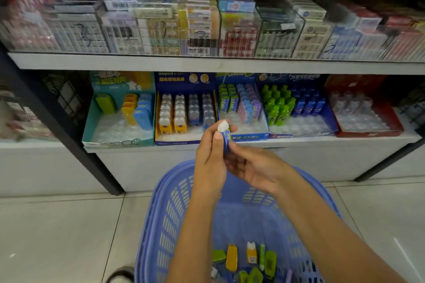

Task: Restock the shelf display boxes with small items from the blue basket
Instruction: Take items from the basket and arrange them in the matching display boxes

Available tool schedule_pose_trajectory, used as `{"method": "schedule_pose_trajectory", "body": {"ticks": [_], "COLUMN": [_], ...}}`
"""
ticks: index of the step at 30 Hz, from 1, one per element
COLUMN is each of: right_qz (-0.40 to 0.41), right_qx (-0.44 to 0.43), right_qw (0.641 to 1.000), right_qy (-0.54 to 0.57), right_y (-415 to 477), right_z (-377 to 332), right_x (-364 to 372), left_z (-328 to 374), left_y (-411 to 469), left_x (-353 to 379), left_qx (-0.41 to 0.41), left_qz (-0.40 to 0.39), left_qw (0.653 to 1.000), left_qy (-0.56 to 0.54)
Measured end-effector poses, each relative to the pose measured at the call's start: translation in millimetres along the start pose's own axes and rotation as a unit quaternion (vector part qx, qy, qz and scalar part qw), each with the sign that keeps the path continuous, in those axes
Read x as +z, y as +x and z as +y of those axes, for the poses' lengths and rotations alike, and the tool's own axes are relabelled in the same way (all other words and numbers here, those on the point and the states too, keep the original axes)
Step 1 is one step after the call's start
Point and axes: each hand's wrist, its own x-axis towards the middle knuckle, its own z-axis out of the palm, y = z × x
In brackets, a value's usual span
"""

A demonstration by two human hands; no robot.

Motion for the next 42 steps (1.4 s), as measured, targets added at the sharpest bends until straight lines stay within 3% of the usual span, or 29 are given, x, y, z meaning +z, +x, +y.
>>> {"method": "schedule_pose_trajectory", "body": {"ticks": [2, 4, 5, 7, 9, 11, 16, 20, 27, 34, 38, 41, 42], "right_qz": [0.026, 0.1, 0.154, 0.219, 0.21, 0.189, 0.166, 0.141, 0.13, 0.14, 0.155, 0.172, 0.179], "right_qx": [-0.057, -0.167, -0.226, -0.307, -0.337, -0.339, -0.288, -0.274, -0.221, -0.188, -0.159, -0.18, -0.204], "right_qw": [0.998, 0.979, 0.949, 0.862, 0.802, 0.772, 0.71, 0.686, 0.717, 0.637, 0.649, 0.659, 0.683], "right_qy": [0.019, -0.065, -0.156, -0.34, -0.447, -0.503, -0.621, -0.659, -0.648, -0.734, -0.728, -0.71, -0.678], "right_y": [8.7, 17.7, 23.1, 35.4, 50.4, 68.1, 104.8, 114.9, 118.0, 120.4, 118.1, 100.2, 89.5], "right_z": [-10.7, -28.7, -39.7, -61.7, -78.9, -89.2, -102.2, -111.5, -122.9, -112.0, -109.4, -102.4, -95.4], "right_x": [-4.1, -13.0, -17.8, -23.0, -21.9, -17.8, -8.7, -8.1, -6.7, 5.3, 11.8, 16.3, 14.9], "left_z": [-5.6, -14.8, -19.6, -29.3, -34.7, -37.8, -43.2, -49.8, -53.5, -56.0, -51.3, -45.1, -46.3], "left_y": [7.2, 15.5, 19.8, 28.6, 33.9, 37.4, 40.5, 38.9, 37.7, 37.4, 37.0, 29.1, 24.7], "left_x": [-5.2, -9.9, -10.4, -9.7, -8.4, -9.4, -7.9, -11.3, -11.2, -10.0, -9.4, -11.3, -13.3], "left_qx": [0.001, 0.003, 0.011, 0.047, 0.085, 0.112, 0.156, 0.165, 0.163, 0.157, 0.15, 0.146, 0.153], "left_qz": [-0.02, -0.063, -0.095, -0.168, -0.217, -0.236, -0.214, -0.213, -0.208, -0.208, -0.22, -0.195, -0.17], "left_qw": [0.999, 0.985, 0.962, 0.882, 0.803, 0.771, 0.765, 0.772, 0.785, 0.78, 0.782, 0.831, 0.85], "left_qy": [0.036, 0.163, 0.255, 0.439, 0.548, 0.58, 0.587, 0.575, 0.561, 0.568, 0.563, 0.499, 0.475]}}
